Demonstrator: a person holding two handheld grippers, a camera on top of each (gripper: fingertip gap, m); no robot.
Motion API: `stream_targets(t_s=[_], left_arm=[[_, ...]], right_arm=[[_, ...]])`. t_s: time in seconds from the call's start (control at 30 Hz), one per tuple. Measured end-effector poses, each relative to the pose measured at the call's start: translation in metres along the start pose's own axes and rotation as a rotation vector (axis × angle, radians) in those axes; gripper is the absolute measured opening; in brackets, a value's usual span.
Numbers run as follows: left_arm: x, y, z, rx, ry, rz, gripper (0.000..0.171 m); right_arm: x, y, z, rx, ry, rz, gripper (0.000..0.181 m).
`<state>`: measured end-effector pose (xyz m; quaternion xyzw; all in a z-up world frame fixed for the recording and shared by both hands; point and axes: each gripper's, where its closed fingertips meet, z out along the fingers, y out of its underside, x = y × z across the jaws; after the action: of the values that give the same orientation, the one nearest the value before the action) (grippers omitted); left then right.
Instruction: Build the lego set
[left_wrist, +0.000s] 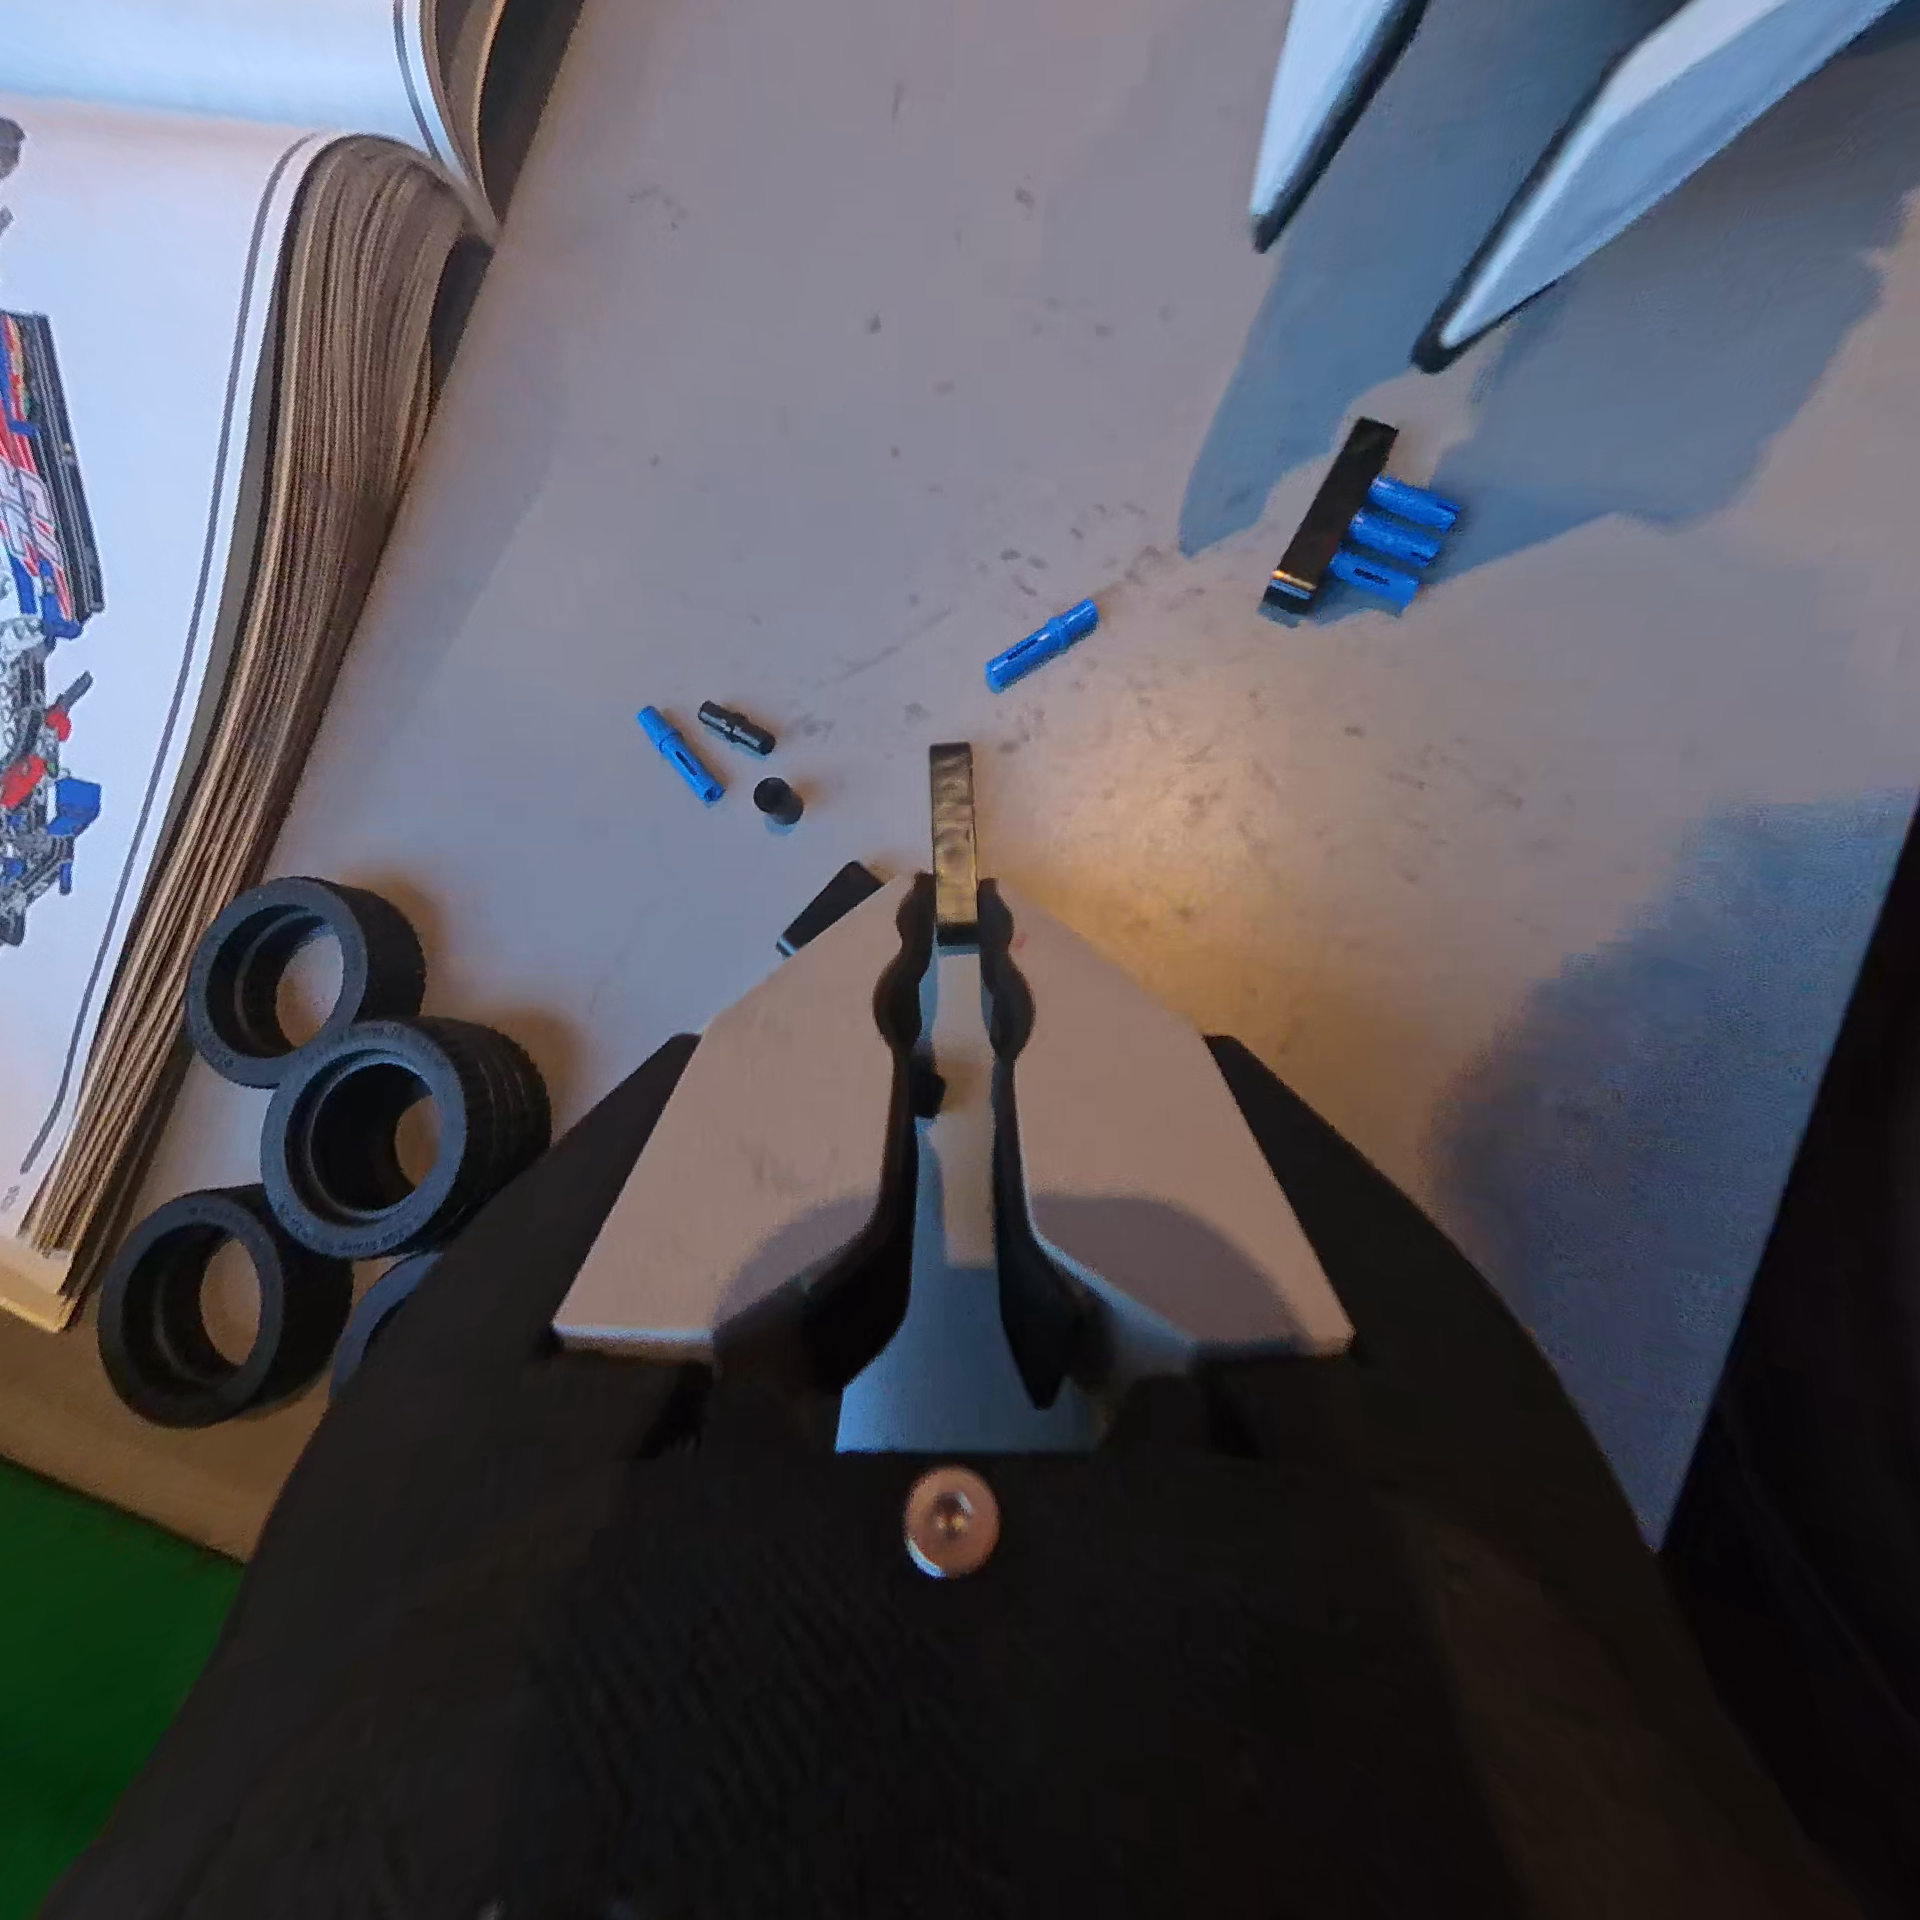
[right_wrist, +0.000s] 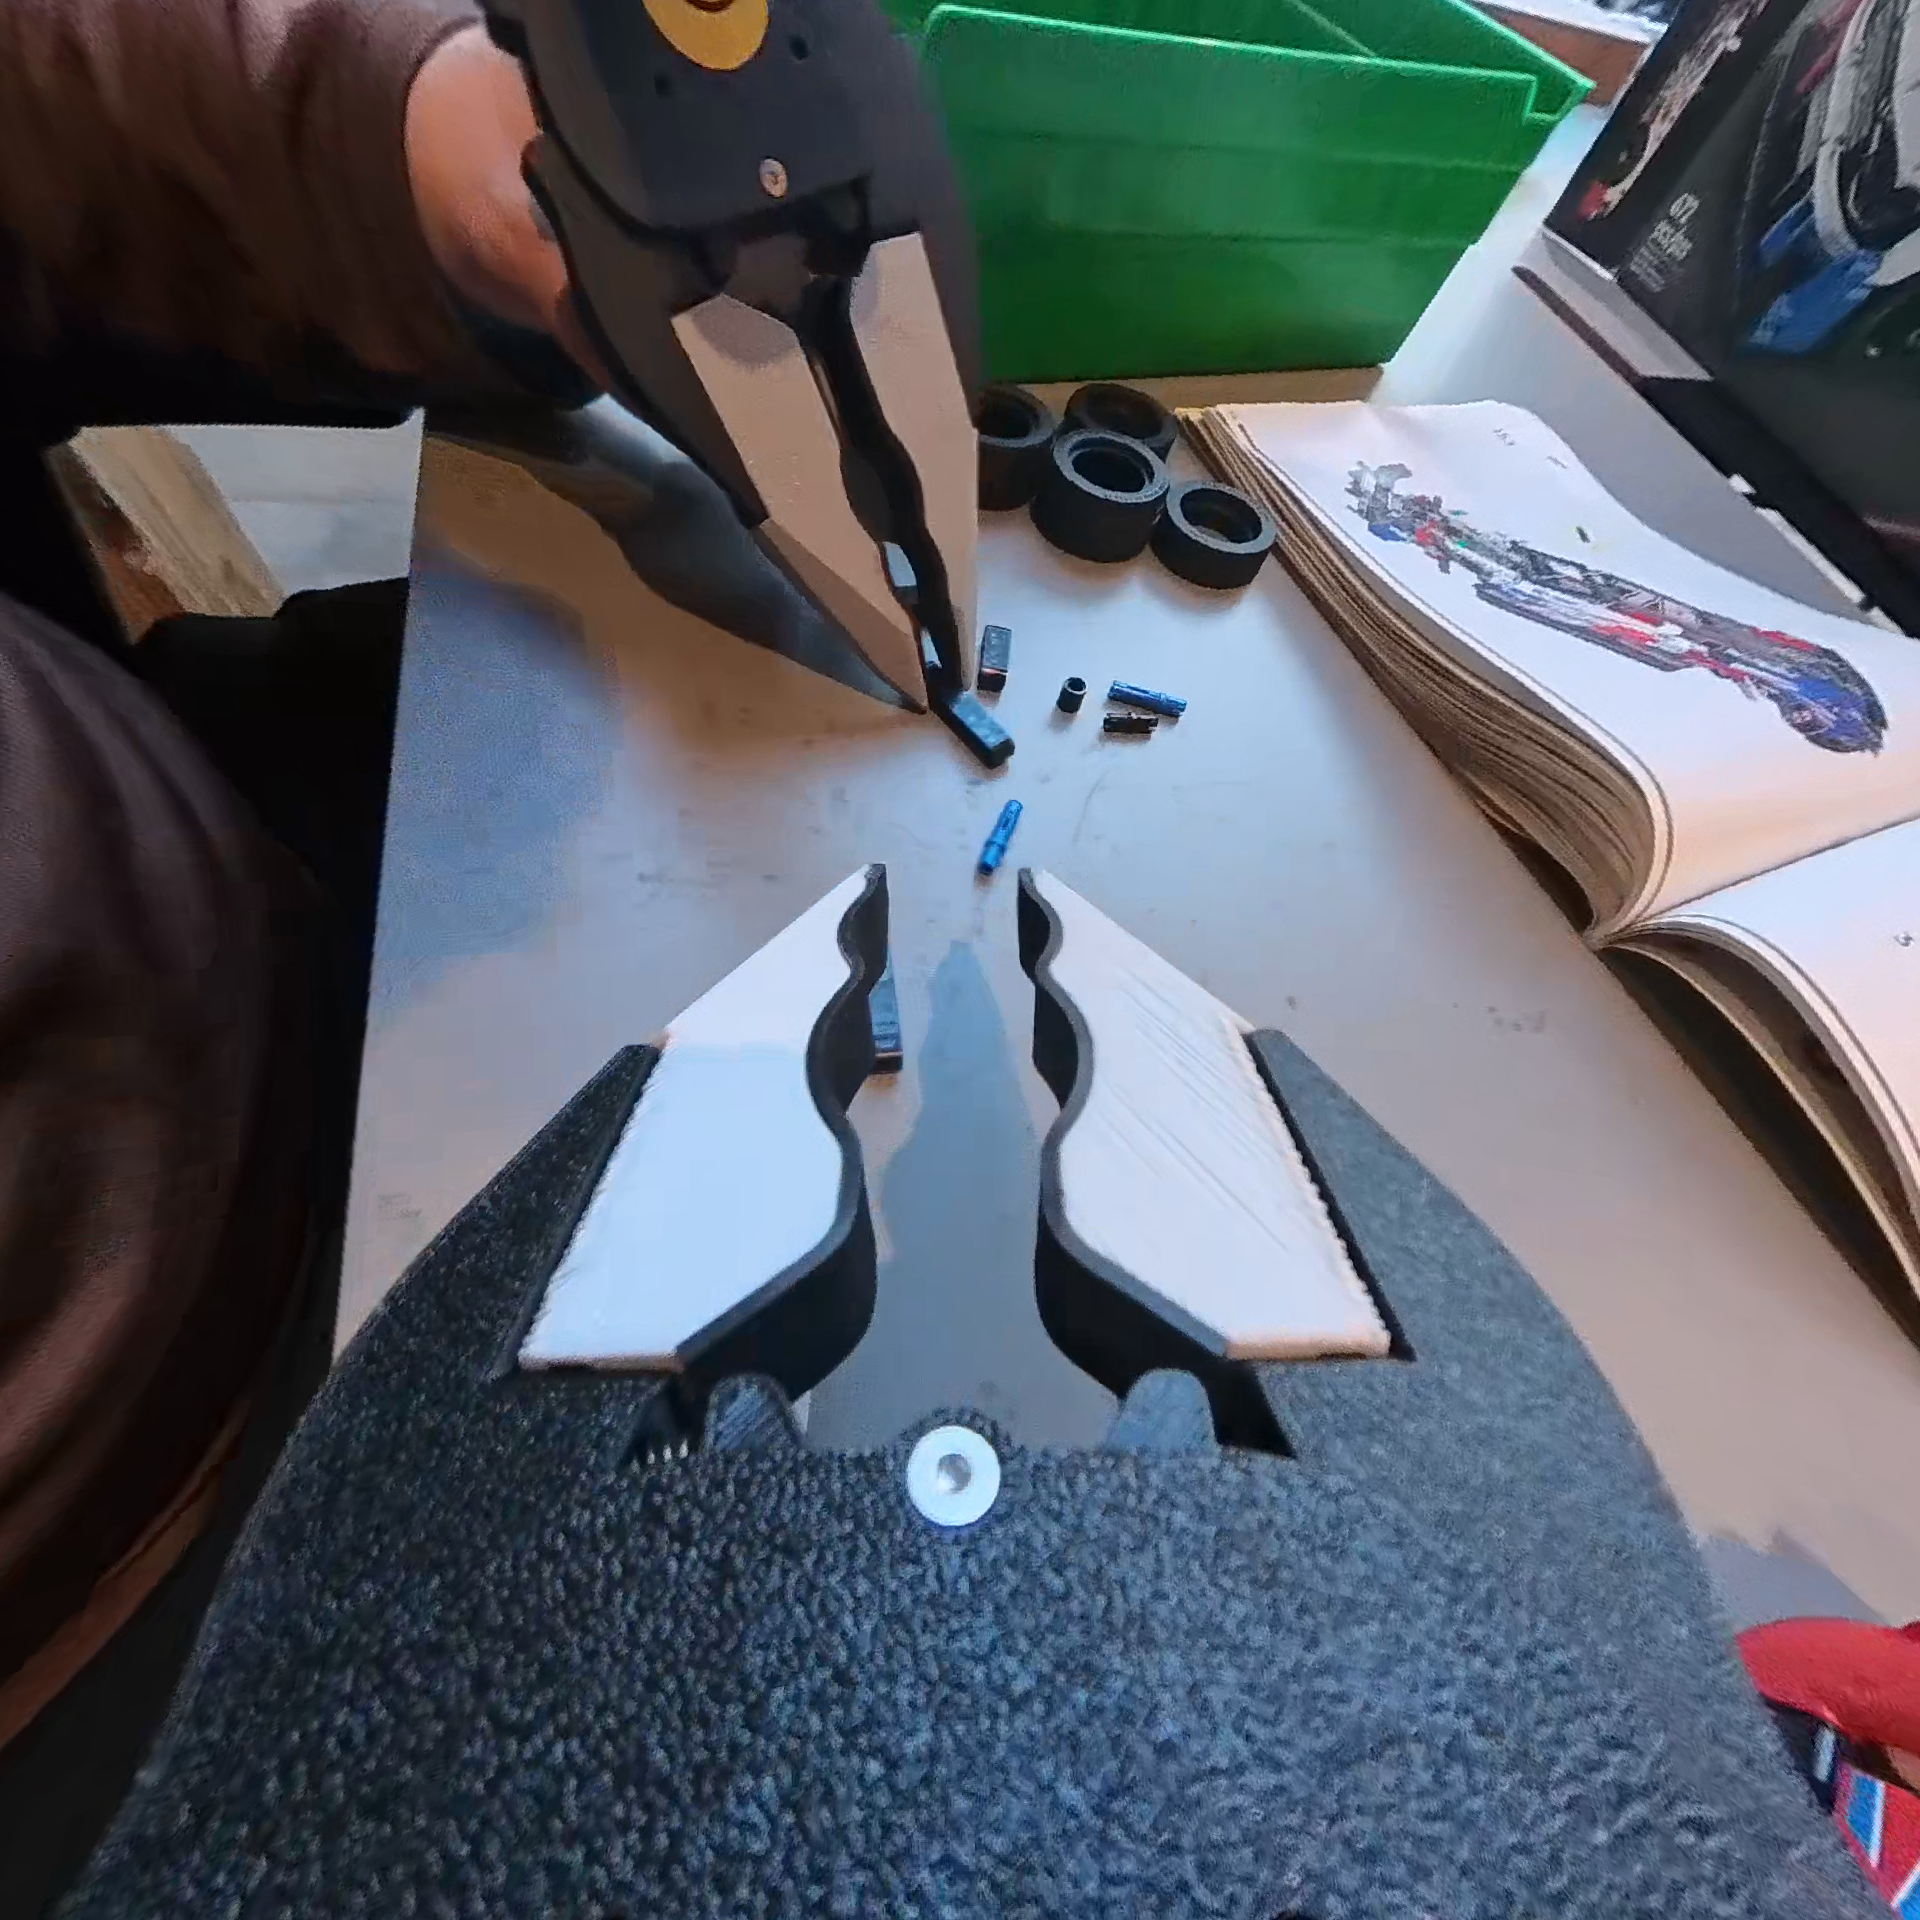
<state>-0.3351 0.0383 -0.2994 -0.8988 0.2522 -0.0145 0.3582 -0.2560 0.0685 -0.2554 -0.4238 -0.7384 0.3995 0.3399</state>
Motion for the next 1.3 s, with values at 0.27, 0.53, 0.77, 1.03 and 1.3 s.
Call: stream_targets(t_s=[0.27,0.53,0.77,1.03,1.3], left_arm=[[0.001,-0.004,0.002,0.092,0.038,0.075,0.006],[-0.006,-0.003,0.002,0.091,0.014,0.054,0.006],[-0.007,-0.007,-0.017,0.137,-0.010,-0.018,0.016],[-0.025,0.017,-0.027,0.033,0.038,-0.117,0.019],[-0.028,-0.006,-0.026,-0.043,0.008,0.090,0.015]], right_arm=[[0.026,-0.003,-0.009,0.082,0.018,0.036,0.024],[0.035,-0.007,-0.005,0.106,0.008,0.043,0.023],[0.038,-0.007,-0.005,0.109,0.011,0.065,0.021],[0.039,-0.007,-0.005,0.105,0.009,0.075,0.021],[0.035,-0.007,-0.005,0.101,0.015,0.036,0.020]])
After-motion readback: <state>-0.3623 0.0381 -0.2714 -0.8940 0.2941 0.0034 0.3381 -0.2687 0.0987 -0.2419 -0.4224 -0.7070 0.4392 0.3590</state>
